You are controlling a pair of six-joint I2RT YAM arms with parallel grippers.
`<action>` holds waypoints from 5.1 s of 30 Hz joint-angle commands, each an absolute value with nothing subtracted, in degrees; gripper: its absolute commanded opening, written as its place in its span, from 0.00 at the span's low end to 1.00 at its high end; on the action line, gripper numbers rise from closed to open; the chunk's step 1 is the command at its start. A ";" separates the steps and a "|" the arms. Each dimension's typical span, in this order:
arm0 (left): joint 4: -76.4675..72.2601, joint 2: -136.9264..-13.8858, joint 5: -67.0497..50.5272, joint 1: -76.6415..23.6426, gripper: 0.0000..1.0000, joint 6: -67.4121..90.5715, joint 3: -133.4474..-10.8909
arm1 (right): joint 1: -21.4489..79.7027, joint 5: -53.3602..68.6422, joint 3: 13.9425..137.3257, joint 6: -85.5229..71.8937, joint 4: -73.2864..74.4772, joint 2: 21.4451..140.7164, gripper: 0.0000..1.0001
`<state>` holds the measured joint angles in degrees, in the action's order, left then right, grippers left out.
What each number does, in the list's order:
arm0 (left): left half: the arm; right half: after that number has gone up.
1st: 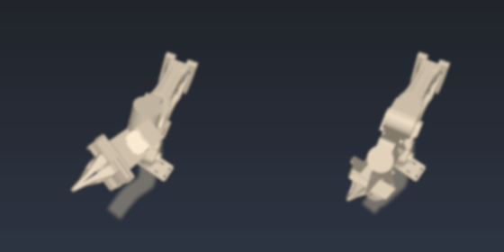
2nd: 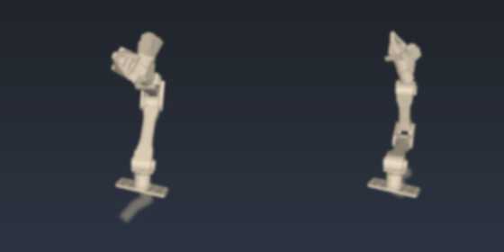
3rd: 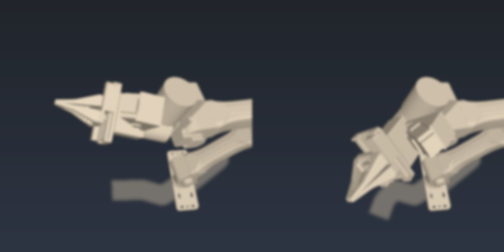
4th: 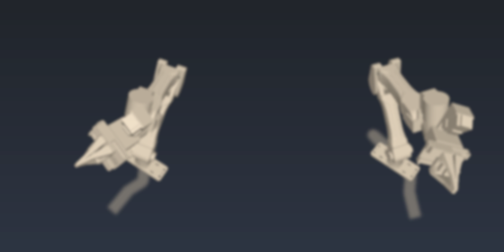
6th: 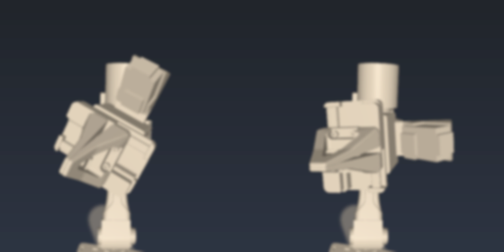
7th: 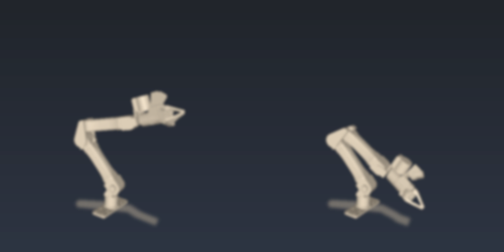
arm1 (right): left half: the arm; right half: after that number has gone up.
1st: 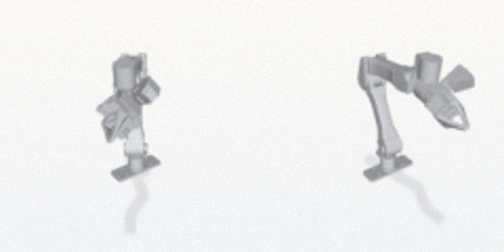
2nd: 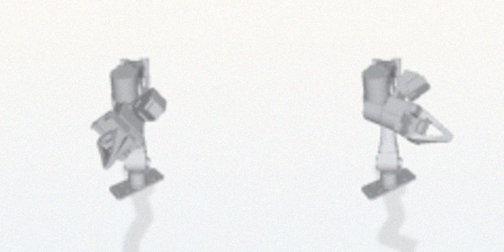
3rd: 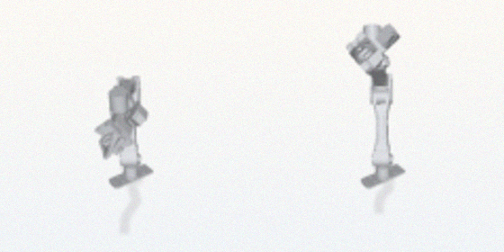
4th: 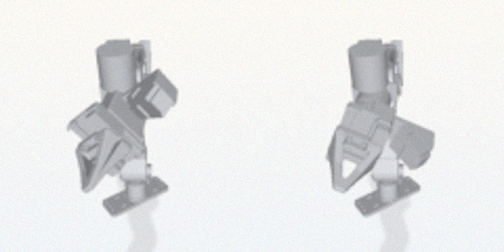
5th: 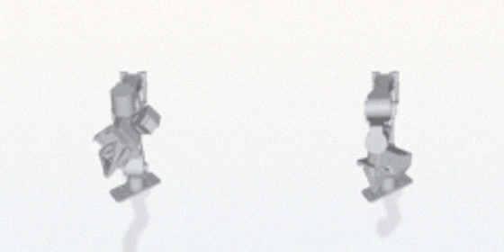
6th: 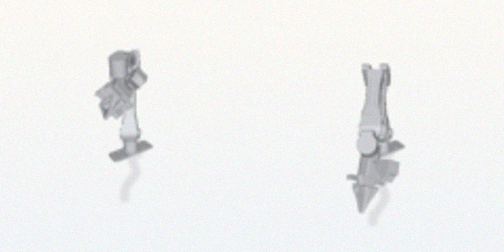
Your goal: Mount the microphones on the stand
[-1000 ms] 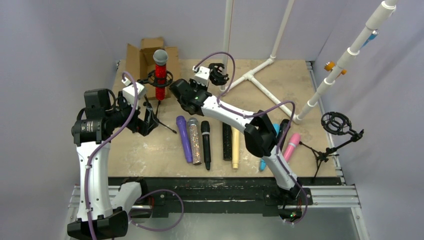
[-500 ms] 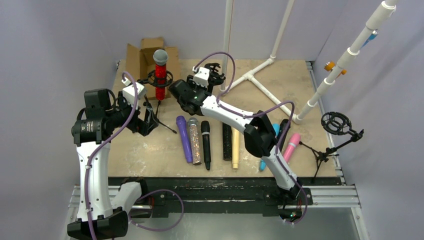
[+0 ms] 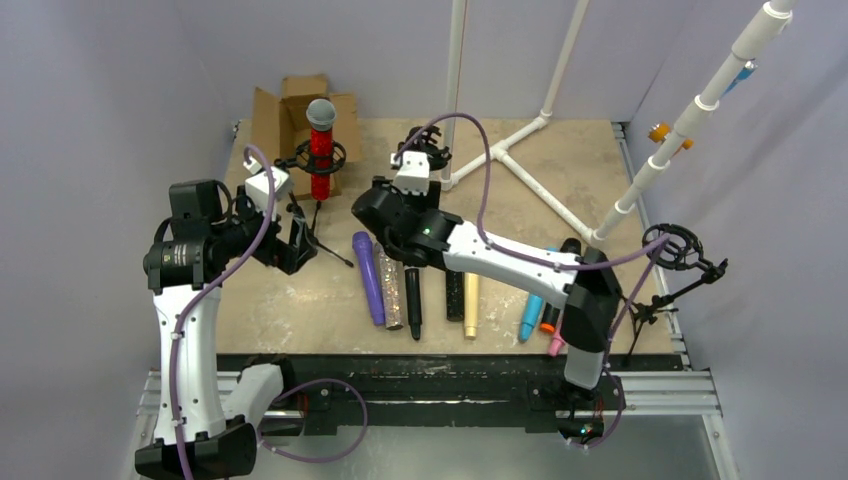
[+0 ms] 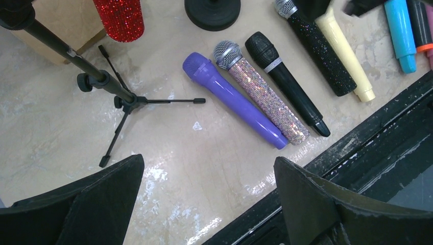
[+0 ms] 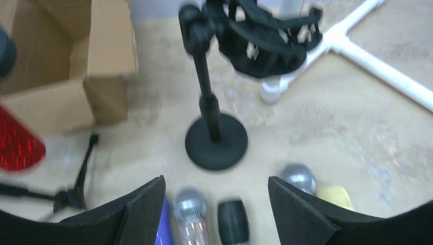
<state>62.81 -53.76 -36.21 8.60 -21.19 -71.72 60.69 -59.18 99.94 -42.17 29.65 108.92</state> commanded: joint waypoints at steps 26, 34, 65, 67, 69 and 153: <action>64.54 -54.27 -37.94 8.70 1.00 -19.48 -72.20 | 36.96 -33.87 45.29 -63.51 52.11 58.55 0.67; 64.61 -58.03 -41.86 8.69 1.00 -20.31 -72.94 | 24.16 -30.16 46.06 -57.54 47.70 62.77 0.72; 63.17 -57.48 -40.60 8.64 1.00 -20.14 -72.62 | 30.87 -28.93 45.50 -55.89 33.13 86.92 0.53; 63.31 -57.48 -40.60 8.68 1.00 -19.99 -72.60 | 32.22 -28.24 45.33 -56.55 31.95 86.92 0.50; 63.41 -57.40 -40.58 8.64 1.00 -19.87 -72.67 | 33.41 -27.69 45.83 -56.74 31.00 86.99 0.44; 52.47 -55.57 -53.35 0.78 0.96 -4.94 -83.82 | 58.68 -19.56 118.27 -17.25 21.43 94.10 0.00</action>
